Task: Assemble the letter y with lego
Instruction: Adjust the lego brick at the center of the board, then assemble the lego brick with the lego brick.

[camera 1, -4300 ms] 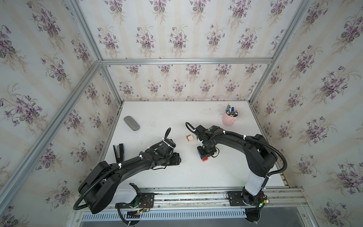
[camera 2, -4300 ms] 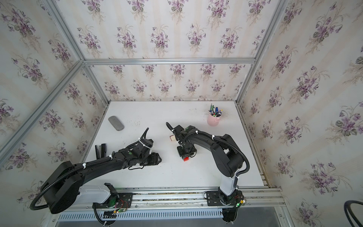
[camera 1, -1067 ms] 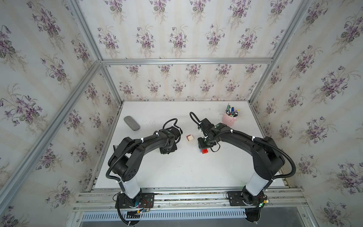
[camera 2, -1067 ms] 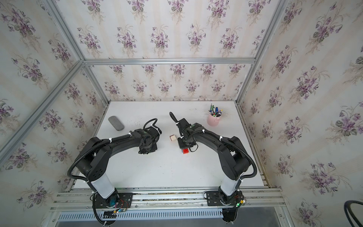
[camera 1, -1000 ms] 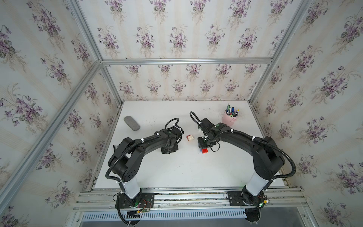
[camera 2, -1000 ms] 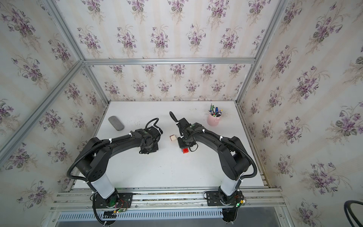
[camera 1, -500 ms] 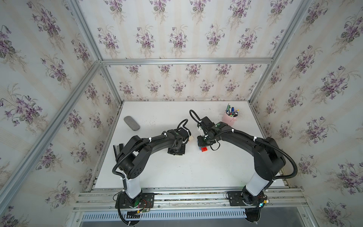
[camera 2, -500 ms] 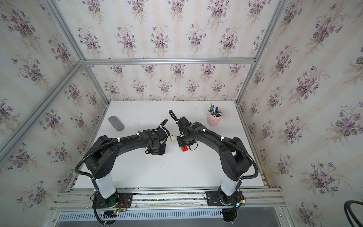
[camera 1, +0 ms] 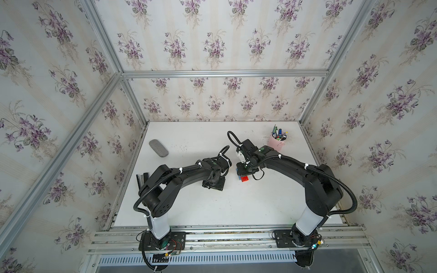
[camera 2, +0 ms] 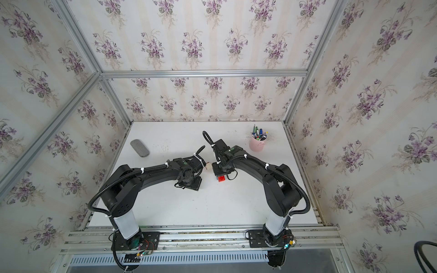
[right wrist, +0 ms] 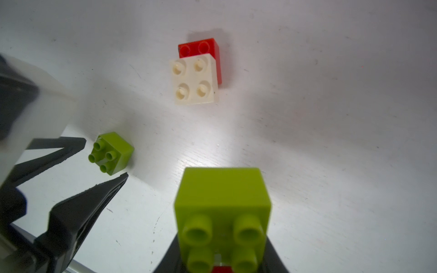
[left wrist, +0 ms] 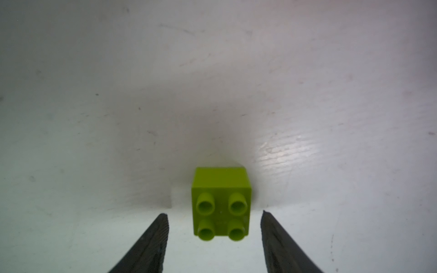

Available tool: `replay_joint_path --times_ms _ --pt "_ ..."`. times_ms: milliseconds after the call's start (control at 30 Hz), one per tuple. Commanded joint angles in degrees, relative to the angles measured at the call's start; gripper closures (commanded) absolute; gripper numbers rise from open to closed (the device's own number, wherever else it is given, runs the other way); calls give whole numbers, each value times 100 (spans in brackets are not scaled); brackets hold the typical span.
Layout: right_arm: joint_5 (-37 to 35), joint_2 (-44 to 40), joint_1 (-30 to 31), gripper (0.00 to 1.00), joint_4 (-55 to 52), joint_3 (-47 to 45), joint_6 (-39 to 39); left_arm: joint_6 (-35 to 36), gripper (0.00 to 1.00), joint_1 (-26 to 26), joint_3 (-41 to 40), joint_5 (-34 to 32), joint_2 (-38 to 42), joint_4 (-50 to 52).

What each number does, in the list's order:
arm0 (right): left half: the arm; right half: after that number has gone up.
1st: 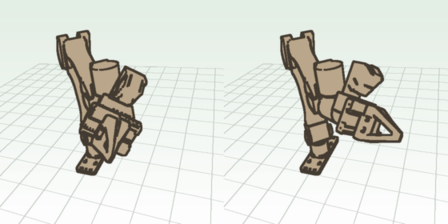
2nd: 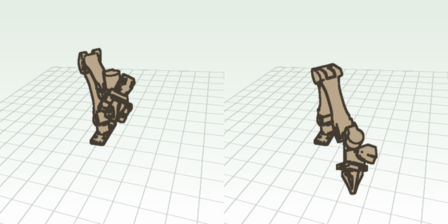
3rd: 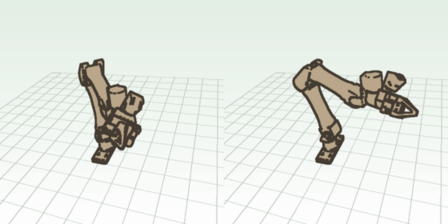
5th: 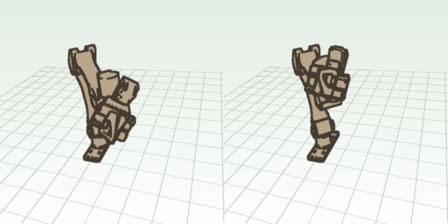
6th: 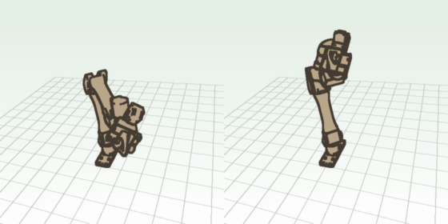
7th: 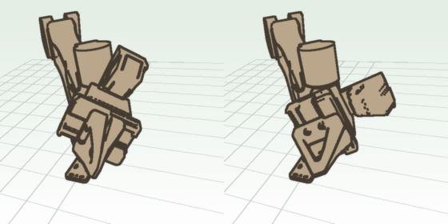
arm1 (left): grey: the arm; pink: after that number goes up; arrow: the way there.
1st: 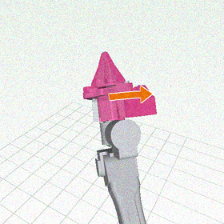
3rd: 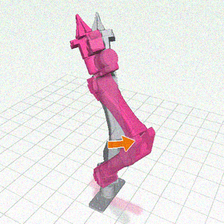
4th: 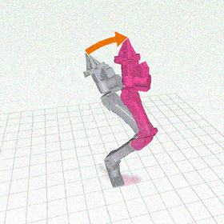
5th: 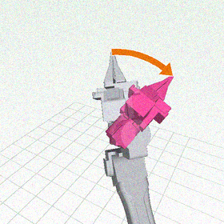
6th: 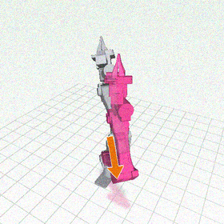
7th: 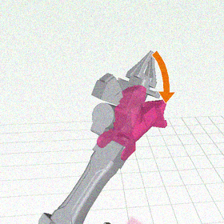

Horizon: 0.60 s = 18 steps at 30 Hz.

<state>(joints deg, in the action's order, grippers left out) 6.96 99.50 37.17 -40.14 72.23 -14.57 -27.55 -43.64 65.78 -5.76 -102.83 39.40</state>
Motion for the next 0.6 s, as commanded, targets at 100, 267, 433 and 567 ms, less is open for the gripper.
replay_joint_path --times_ms 100,267,433,567 --pt "188 196 114 70 -62 353 322 -104 34 -4 -302 -219 730 96" --pt "130 607 546 70 -374 969 825 -488 31 51 -1016 -505 1721 93" --pt "-4 1089 975 70 -542 1601 1255 -1115 30 238 -1871 -421 2721 64" --pt "-178 1508 1229 70 -703 1954 1671 -1362 29 350 -2450 -307 3413 -5"
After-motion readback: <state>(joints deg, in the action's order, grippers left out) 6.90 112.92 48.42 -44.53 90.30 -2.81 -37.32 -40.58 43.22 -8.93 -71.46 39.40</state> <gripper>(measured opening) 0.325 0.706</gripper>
